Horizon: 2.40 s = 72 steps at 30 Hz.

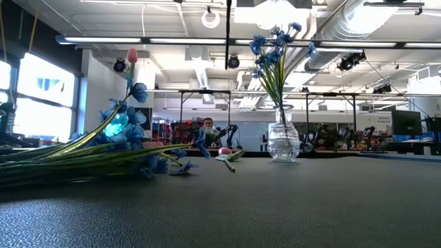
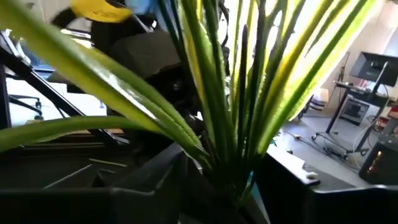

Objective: Sort flowers into vase by color
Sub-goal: Put the blue flowers into the transparent vase

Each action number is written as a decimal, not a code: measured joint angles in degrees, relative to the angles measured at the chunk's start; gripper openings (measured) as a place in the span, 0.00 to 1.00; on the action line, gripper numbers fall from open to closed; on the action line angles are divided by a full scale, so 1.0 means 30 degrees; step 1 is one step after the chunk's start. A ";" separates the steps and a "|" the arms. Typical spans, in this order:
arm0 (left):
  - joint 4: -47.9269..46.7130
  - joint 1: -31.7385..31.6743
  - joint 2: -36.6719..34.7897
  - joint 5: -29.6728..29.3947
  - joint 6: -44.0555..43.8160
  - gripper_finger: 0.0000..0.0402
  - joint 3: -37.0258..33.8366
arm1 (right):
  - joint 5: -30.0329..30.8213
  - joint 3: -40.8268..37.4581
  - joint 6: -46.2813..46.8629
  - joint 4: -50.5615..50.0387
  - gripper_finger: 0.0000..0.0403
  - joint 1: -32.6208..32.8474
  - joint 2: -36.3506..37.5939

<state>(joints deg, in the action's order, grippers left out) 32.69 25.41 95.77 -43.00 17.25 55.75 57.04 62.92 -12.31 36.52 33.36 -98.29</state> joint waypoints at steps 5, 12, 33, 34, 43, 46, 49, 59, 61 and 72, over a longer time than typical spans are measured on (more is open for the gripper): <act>0.0013 -0.0082 0.0000 0.0000 -0.0130 0.00 -0.0015 | -0.0200 0.0012 0.0524 -0.0248 0.28 -0.0433 -0.0004; -0.0452 -0.0124 0.0000 0.0006 -0.1185 0.04 -0.0029 | 0.0553 0.0012 0.0442 -0.0426 0.05 -0.0496 -0.0004; -2.0159 -0.0124 -0.2435 -0.5550 -1.2685 0.31 -0.0080 | 0.4680 0.0012 1.5470 -2.6157 0.01 -0.4366 1.0536; -2.0356 -0.0124 -0.2621 -0.5573 -1.3117 0.30 -0.0217 | 0.4800 0.0012 1.5856 -2.6741 0.01 -0.5000 1.0747; -1.9320 -0.0045 -0.3155 -0.5888 -1.3730 0.30 -0.1690 | 0.1805 -0.0010 1.3417 -2.5582 0.01 -0.9205 1.0257; -1.9165 0.0121 -0.3147 -0.5847 -1.3790 0.30 -0.1960 | -0.0878 -0.0010 0.9592 -2.2190 0.01 -0.9838 1.0063; -1.8941 0.0386 -0.3146 -0.5850 -1.3892 0.30 -0.2183 | -0.2331 -0.0010 0.7271 -1.9877 0.01 -1.0672 0.9971; -1.8835 0.1467 -0.3140 -0.5866 -1.4568 0.30 -0.2484 | -0.3102 -0.2413 0.5729 -1.5134 0.01 -1.3121 1.0903; -1.8784 0.1591 -0.3140 -0.5872 -1.4586 0.30 -0.2484 | -0.3684 -0.3881 0.5130 -1.2329 0.01 -1.3265 1.1850; -1.8258 0.1690 -0.3140 -0.5901 -1.4662 0.30 -0.2484 | -0.2252 -0.8770 0.4577 -0.8304 0.01 -1.1017 1.9102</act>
<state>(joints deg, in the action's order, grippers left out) -22.08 30.48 86.35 -60.71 -26.74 48.29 50.28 36.61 1.42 11.61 0.31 -40.98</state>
